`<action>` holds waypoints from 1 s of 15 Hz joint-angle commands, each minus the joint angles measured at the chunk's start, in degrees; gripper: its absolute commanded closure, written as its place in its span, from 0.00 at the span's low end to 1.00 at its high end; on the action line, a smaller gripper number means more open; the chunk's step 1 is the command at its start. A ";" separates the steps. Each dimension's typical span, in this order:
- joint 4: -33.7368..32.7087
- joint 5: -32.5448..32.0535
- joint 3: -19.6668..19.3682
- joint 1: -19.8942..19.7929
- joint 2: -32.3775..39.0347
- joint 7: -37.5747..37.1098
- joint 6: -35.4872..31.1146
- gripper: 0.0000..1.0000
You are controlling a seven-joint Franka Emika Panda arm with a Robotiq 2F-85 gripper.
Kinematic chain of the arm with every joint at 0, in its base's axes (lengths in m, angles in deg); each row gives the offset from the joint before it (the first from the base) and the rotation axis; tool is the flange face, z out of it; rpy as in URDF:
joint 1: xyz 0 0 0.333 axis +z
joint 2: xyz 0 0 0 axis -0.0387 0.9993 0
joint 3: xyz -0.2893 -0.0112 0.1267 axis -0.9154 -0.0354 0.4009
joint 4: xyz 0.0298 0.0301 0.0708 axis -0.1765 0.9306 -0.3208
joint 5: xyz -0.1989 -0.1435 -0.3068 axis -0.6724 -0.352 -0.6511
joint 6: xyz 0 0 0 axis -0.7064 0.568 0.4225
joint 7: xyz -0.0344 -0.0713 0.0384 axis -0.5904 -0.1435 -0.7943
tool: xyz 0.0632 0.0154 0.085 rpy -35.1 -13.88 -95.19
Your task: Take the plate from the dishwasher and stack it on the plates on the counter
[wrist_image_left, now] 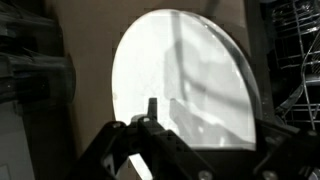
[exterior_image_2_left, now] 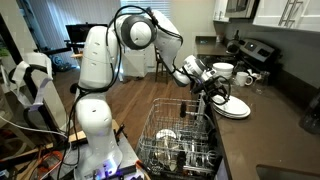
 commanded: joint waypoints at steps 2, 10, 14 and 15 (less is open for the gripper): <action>0.20 2.27 -0.45 -0.79 -0.67 3.31 0.15 0.24; 0.37 2.09 -1.19 -0.89 -1.68 2.77 -0.74 0.21; 1.06 2.35 -0.73 -0.58 -3.32 3.22 -0.69 0.09; 1.14 2.52 -0.60 -0.46 -3.74 3.40 -0.24 0.10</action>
